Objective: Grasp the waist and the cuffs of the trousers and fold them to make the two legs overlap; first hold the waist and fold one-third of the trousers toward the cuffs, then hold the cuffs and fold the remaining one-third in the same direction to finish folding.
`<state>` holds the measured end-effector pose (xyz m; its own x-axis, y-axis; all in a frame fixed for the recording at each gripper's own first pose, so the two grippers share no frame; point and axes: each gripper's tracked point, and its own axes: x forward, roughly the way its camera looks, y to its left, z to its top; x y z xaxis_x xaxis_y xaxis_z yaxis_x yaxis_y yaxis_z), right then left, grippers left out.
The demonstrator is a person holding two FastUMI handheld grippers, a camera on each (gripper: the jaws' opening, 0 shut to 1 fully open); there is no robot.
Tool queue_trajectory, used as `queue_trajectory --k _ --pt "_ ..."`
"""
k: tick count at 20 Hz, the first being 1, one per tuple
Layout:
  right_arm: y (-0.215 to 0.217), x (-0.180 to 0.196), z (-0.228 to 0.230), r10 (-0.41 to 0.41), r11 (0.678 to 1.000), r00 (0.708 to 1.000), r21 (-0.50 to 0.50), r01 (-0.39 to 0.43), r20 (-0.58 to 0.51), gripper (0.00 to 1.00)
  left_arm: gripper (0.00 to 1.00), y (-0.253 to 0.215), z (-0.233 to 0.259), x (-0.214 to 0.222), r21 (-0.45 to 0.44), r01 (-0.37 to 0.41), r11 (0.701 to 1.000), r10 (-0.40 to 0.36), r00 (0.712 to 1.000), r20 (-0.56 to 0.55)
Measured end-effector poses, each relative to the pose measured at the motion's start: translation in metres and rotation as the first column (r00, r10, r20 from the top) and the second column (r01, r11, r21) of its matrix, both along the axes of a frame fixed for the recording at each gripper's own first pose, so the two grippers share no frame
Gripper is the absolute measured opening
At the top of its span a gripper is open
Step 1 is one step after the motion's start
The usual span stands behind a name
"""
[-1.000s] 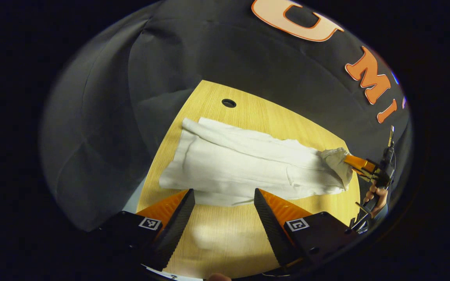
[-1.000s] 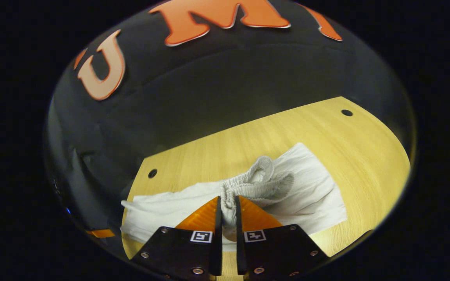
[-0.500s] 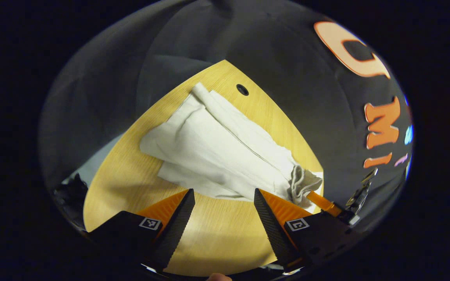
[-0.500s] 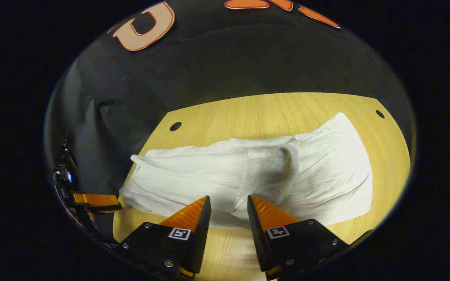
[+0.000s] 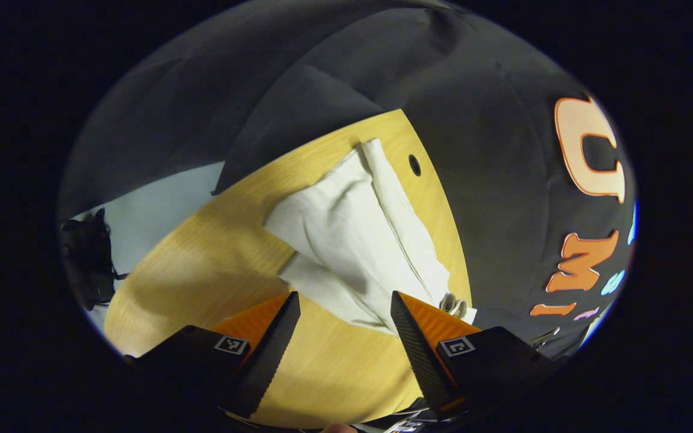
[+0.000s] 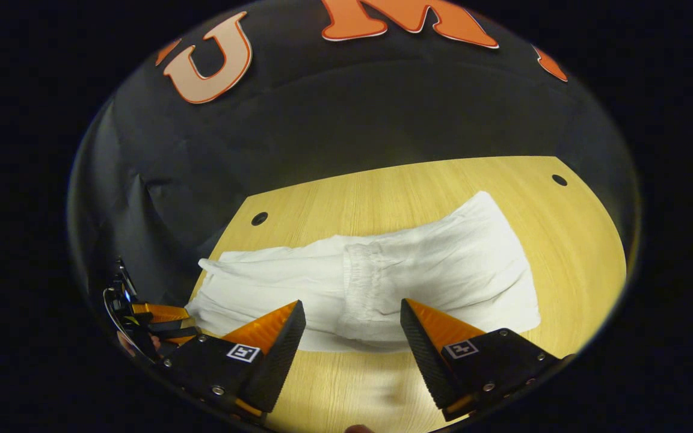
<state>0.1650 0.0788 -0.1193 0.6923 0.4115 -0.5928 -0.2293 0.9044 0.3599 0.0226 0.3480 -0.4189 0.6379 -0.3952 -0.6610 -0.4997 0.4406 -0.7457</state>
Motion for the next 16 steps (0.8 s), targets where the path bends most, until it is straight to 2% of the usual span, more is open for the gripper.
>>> queue_trajectory --k 2,6,10,11,14,15,16 --pt "-0.007 -0.003 0.002 -0.017 1.0 1.0 -0.007 0.017 0.004 0.98 0.99 0.004 -0.004 0.005 -0.034 -0.029 0.999 0.029 1.0 0.011" --pt "-0.03 -0.012 0.008 -0.054 0.999 0.999 0.003 0.054 0.001 0.98 0.95 0.002 -0.004 0.021 -0.066 -0.03 0.997 0.033 0.998 0.046" --pt "-0.056 -0.018 0.006 -0.095 0.995 0.995 -0.002 0.095 -0.014 0.98 0.89 -0.015 -0.014 0.049 -0.038 -0.012 0.999 0.013 0.999 0.039" --pt "-0.06 -0.021 0.005 -0.102 0.995 0.995 0.004 0.102 -0.022 0.98 0.76 -0.017 -0.019 0.049 -0.022 0.0 1.0 0.001 1.0 0.013" --pt "-0.08 -0.023 0.004 -0.13 0.991 0.991 0.016 0.13 -0.025 0.98 0.17 -0.016 -0.016 0.053 -0.003 -0.037 0.999 0.037 0.999 -0.006" --pt "-0.087 -0.024 0.003 -0.135 0.991 0.991 0.018 0.135 -0.028 0.98 0.1 -0.017 -0.011 0.051 0.01 -0.047 0.999 0.047 0.999 0.012" --pt "-0.092 -0.024 0.002 -0.138 0.99 0.99 0.022 0.138 -0.029 0.98 0.1 -0.015 0.0 0.051 0.037 -0.056 0.998 0.055 0.998 0.03"
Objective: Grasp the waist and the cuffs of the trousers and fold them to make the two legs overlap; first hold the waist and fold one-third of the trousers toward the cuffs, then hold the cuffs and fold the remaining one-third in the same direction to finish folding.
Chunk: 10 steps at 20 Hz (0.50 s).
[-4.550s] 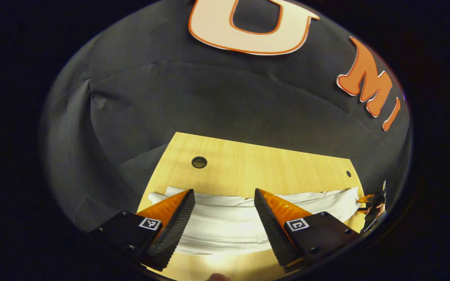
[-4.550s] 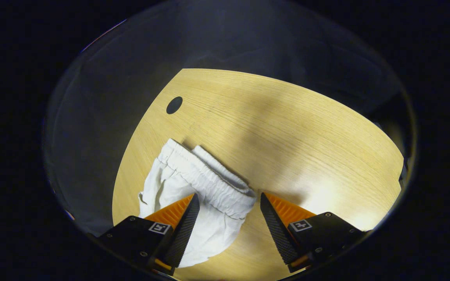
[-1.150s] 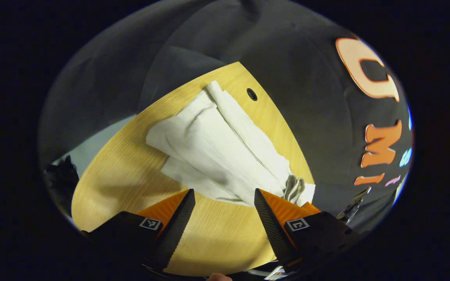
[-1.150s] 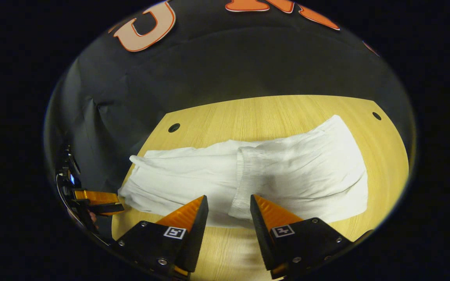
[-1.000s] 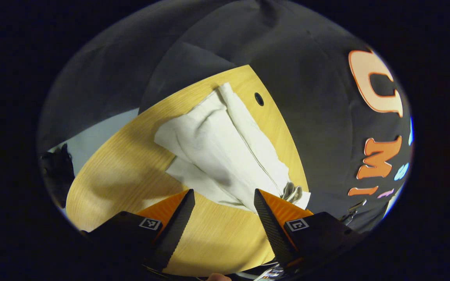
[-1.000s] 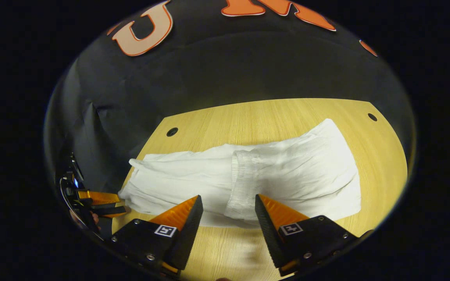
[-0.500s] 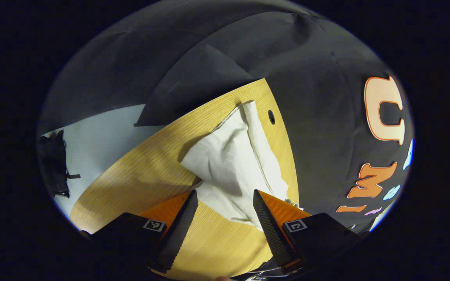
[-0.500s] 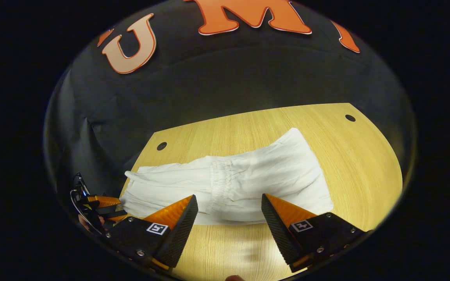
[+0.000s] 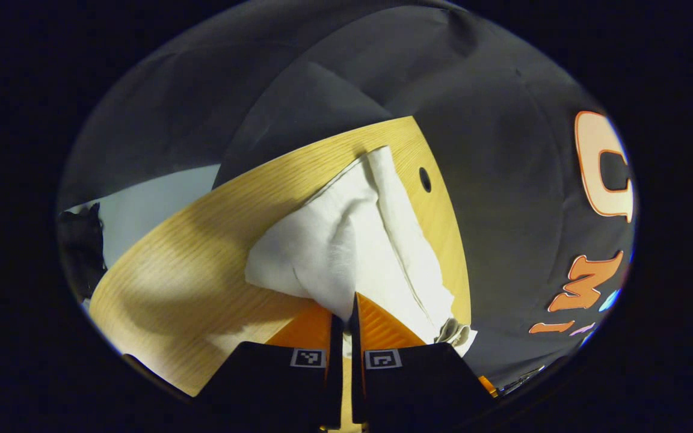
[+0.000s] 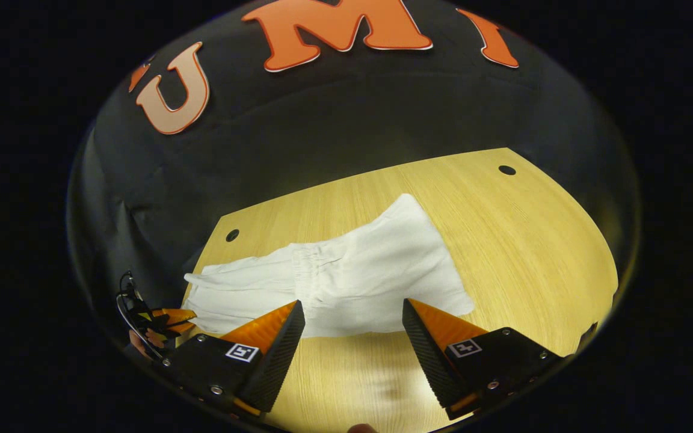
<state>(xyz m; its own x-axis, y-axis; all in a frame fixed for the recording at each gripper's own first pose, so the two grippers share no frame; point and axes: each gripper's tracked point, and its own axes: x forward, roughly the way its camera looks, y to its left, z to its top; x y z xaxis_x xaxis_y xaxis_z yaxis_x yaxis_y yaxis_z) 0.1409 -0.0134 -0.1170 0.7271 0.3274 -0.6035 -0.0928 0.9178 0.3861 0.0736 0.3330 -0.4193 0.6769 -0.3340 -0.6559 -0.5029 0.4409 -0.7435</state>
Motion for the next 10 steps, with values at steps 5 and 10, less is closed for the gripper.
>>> queue_trajectory --k 5,10 --pt "-0.027 0.004 0.003 0.02 1.0 1.0 -0.005 -0.02 0.022 0.98 0.07 -0.024 0.072 0.009 0.099 0.017 0.995 -0.027 0.994 0.109" --pt "-0.055 -0.001 0.01 0.049 0.999 0.997 -0.001 -0.049 0.054 0.98 0.07 -0.062 0.161 0.024 0.174 0.043 0.984 -0.083 0.97 0.226"
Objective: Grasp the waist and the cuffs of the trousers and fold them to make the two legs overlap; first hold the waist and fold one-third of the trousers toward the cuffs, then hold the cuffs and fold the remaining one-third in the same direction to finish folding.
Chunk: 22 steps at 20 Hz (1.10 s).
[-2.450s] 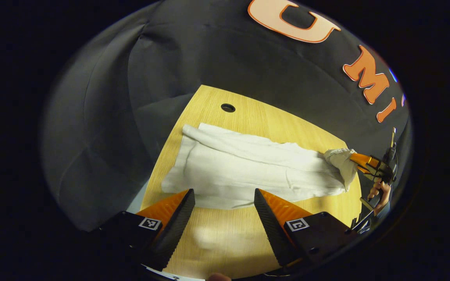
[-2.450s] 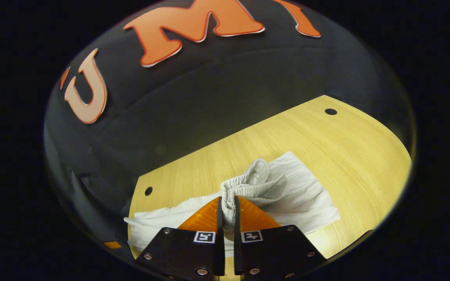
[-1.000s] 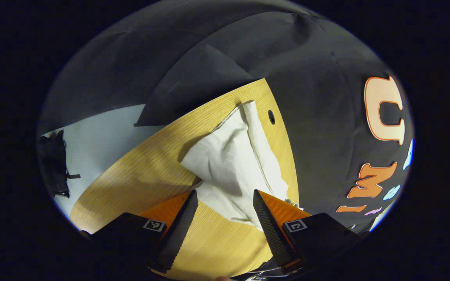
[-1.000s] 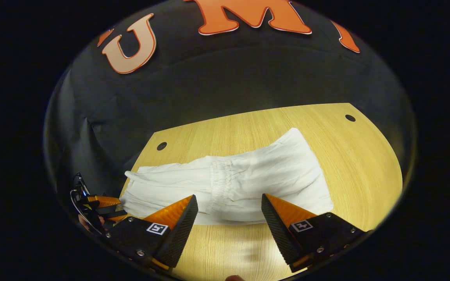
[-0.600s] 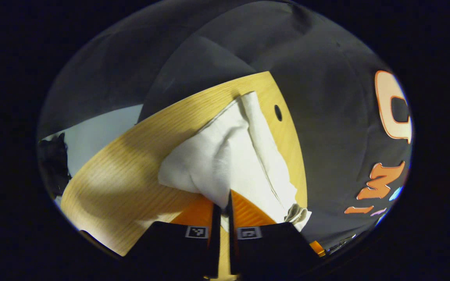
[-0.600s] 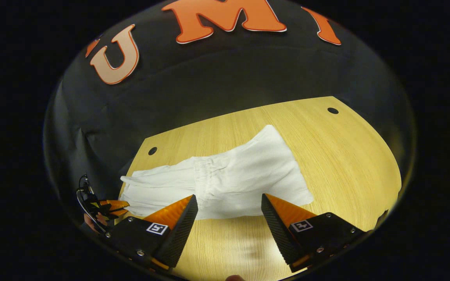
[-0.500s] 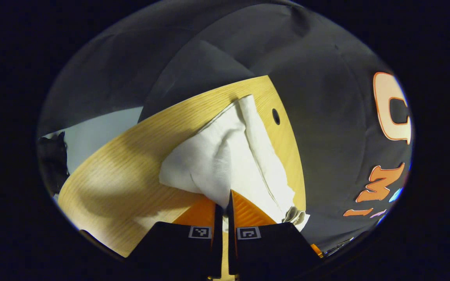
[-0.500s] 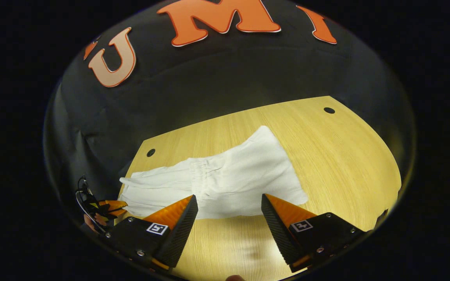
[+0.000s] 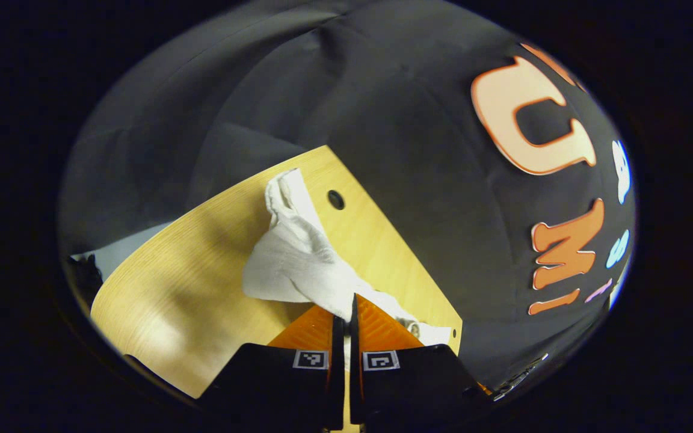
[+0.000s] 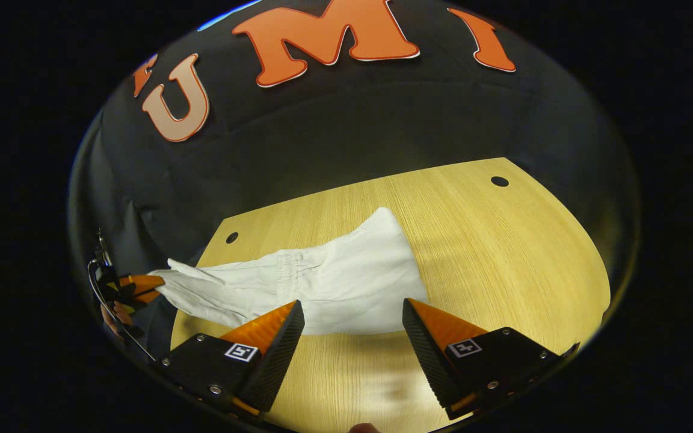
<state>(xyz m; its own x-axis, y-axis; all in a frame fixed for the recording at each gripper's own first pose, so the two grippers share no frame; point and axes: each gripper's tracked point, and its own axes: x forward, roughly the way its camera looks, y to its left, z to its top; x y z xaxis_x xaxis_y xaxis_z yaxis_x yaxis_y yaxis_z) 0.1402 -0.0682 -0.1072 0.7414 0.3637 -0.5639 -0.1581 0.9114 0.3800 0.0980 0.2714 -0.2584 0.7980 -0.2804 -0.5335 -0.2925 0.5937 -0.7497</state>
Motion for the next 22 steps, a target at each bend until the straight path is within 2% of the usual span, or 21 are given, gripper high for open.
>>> queue_trajectory --k 4,7,15,22 --pt "-0.028 0.0 0.01 -0.009 1.0 0.999 0.021 0.008 0.032 0.99 0.07 -0.042 0.056 0.023 0.059 0.041 0.997 -0.047 0.994 0.095" --pt "-0.05 -0.003 0.012 -0.033 0.999 0.999 0.045 0.031 0.043 0.99 0.07 -0.081 0.084 0.035 0.087 0.084 0.993 -0.094 0.988 0.124" --pt "-0.103 -0.007 0.006 -0.092 0.992 0.995 0.09 0.089 0.037 0.99 0.06 -0.17 0.125 0.069 0.085 0.156 0.984 -0.168 0.973 0.16" --pt "-0.134 -0.005 -0.008 -0.125 0.985 0.992 0.122 0.123 0.009 0.98 0.07 -0.247 0.139 0.105 0.109 0.23 0.967 -0.245 0.957 0.154"
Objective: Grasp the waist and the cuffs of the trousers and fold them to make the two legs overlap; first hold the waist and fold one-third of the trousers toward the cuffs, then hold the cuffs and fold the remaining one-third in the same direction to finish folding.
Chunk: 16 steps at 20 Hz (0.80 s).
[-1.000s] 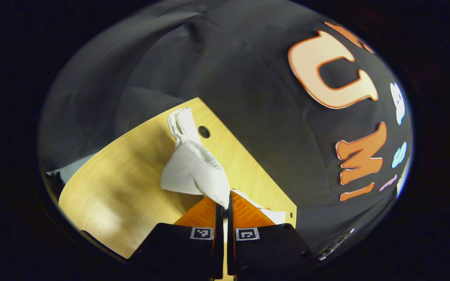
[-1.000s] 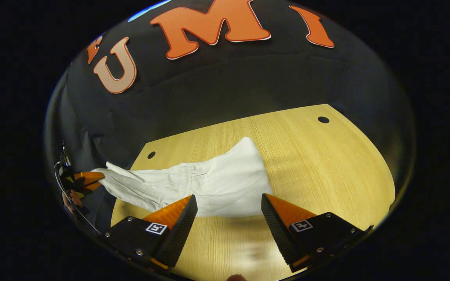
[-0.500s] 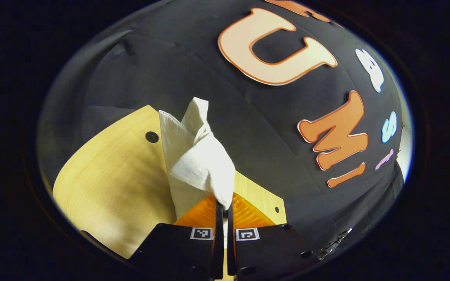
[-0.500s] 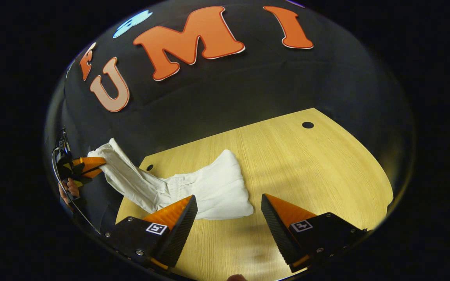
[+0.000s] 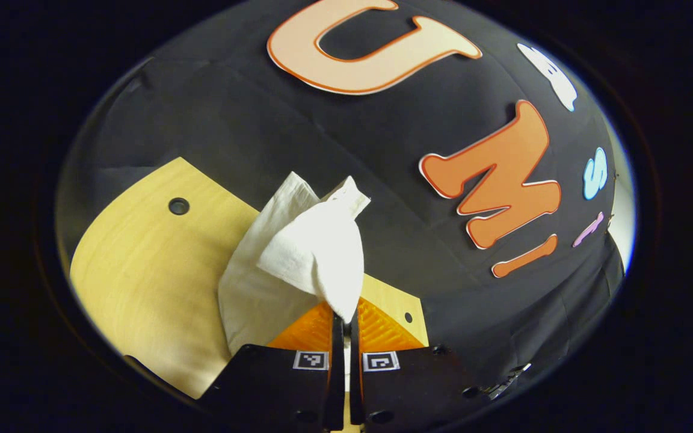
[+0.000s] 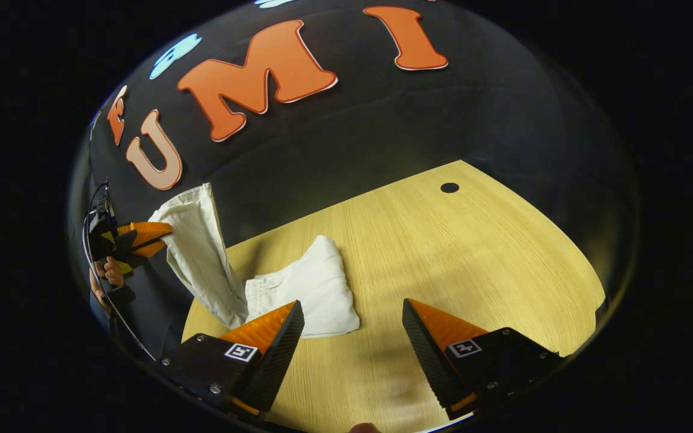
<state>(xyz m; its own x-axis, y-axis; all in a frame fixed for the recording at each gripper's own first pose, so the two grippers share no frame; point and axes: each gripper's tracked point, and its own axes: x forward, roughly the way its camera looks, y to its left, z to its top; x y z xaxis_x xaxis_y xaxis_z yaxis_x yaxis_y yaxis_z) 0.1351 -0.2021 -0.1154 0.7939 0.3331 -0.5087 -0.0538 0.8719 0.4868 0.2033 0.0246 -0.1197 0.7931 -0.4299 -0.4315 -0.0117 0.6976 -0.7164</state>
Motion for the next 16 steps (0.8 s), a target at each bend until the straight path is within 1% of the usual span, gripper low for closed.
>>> queue_trajectory --k 4,6,9,12,16 --pt "-0.019 0.004 -0.007 -0.013 1.0 1.0 0.017 0.013 -0.013 0.99 0.07 -0.046 -0.005 0.015 0.025 0.035 0.999 -0.035 0.999 -0.018" --pt "-0.026 0.006 -0.008 -0.017 0.999 1.0 0.027 0.017 -0.013 0.99 0.07 -0.067 -0.015 0.015 0.038 0.061 0.997 -0.059 0.998 -0.034" --pt "-0.033 0.008 -0.005 -0.012 1.0 1.0 0.026 0.012 -0.014 0.98 0.07 -0.109 -0.027 0.012 0.064 0.118 0.991 -0.115 0.992 -0.053" --pt "-0.043 0.011 -0.011 0.0 0.999 1.0 0.04 0.0 -0.016 0.98 0.07 -0.146 -0.049 -0.009 0.111 0.185 0.976 -0.176 0.981 -0.085" --pt "-0.05 0.009 -0.015 0.023 0.999 0.999 0.046 -0.022 -0.026 0.99 0.07 -0.185 -0.092 -0.048 0.176 0.283 0.943 -0.257 0.953 -0.159"
